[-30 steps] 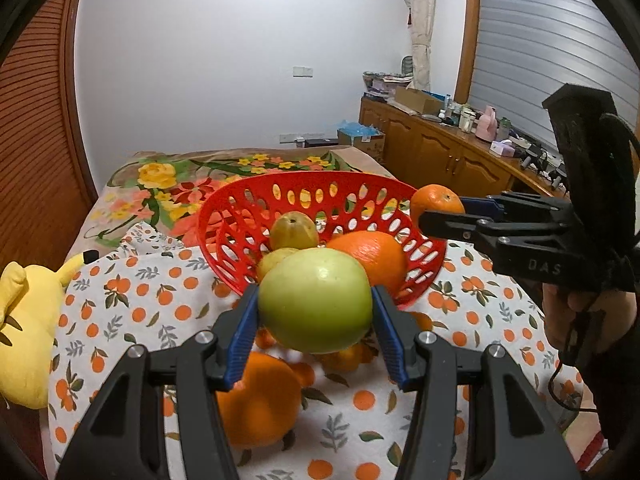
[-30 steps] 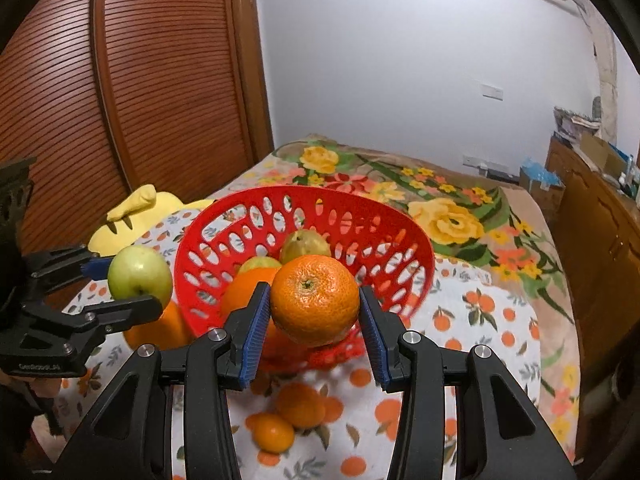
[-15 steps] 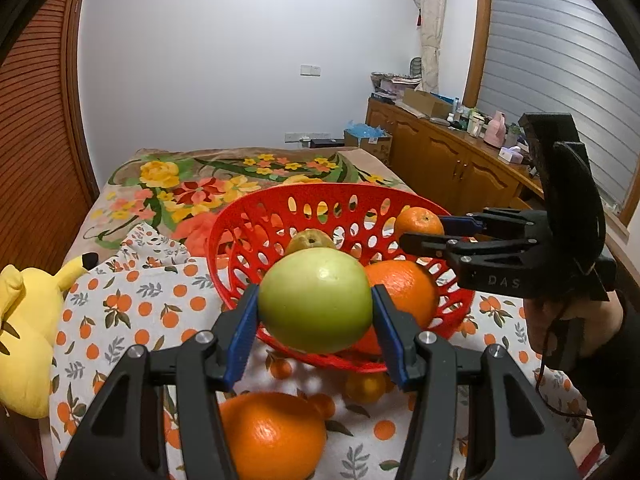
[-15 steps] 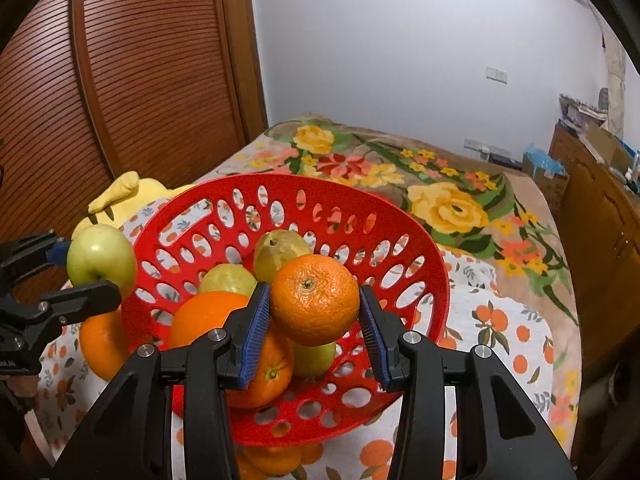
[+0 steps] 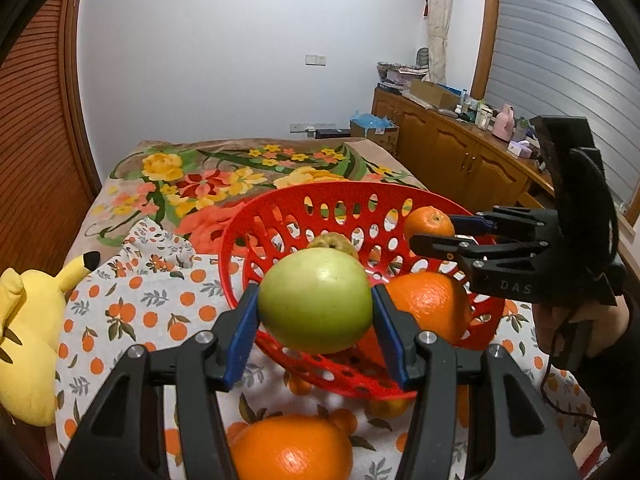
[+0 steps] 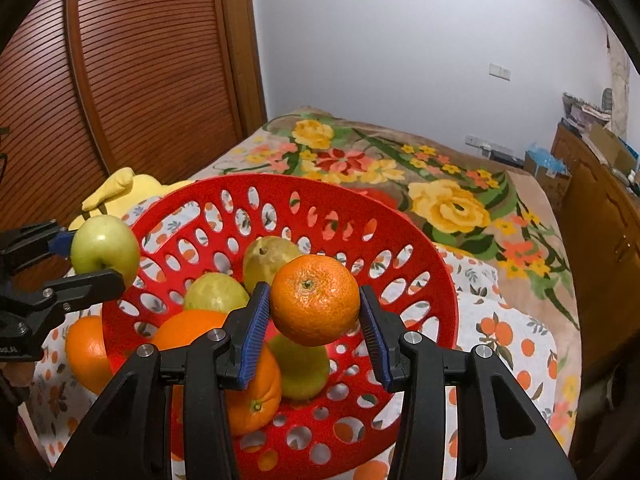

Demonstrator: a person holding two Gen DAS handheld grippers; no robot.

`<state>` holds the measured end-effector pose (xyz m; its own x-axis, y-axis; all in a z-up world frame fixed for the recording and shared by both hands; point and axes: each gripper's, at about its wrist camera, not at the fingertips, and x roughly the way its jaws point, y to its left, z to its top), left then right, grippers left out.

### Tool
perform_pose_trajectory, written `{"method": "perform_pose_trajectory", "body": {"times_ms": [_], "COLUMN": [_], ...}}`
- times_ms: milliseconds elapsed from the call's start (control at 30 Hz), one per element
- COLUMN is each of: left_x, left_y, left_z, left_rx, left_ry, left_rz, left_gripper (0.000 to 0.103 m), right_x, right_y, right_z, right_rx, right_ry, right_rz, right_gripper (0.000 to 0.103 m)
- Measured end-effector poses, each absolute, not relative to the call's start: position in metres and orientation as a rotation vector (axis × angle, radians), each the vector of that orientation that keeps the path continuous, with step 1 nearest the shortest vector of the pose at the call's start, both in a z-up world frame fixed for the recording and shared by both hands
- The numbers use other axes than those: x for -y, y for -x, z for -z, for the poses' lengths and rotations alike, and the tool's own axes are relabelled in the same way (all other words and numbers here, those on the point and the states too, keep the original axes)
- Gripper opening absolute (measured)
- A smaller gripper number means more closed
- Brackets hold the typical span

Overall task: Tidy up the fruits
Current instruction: 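Carry the mandarin with the right tool and the pomelo with the left tool over the basket, then lower the mandarin into the basket and open the right tool while the left tool releases the pomelo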

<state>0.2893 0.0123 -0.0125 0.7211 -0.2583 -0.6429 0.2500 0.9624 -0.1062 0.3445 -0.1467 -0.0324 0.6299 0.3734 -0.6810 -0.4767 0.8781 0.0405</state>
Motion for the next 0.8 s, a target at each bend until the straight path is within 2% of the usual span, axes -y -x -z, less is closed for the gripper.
{"method": "perform_pose_trajectory", "body": {"times_ms": [333,433,800], "left_x": [-0.011,-0.011,-0.009], "left_y": [-0.312,-0.319,-0.337], "left_z": [0.016,0.018,0.025], "left_rx": [-0.732,-0.741,-0.772], "left_ry": [-0.006,-0.011,-0.020], "left_rz": [0.267,0.265,0.259], "left_gripper": [0.054,0.054,0.054], "right_x": [0.146,0.147,0.156], "right_y": [-0.350,-0.351,-0.342], "right_z": [0.036,0.034,0.023], "right_rx": [-0.754,-0.744,-0.696], "right_ry": [0.153,0.143,0.126], "right_rz": [-0.491,-0.488,-0.470], "right_gripper": [0.046,0.051,0.052]}}
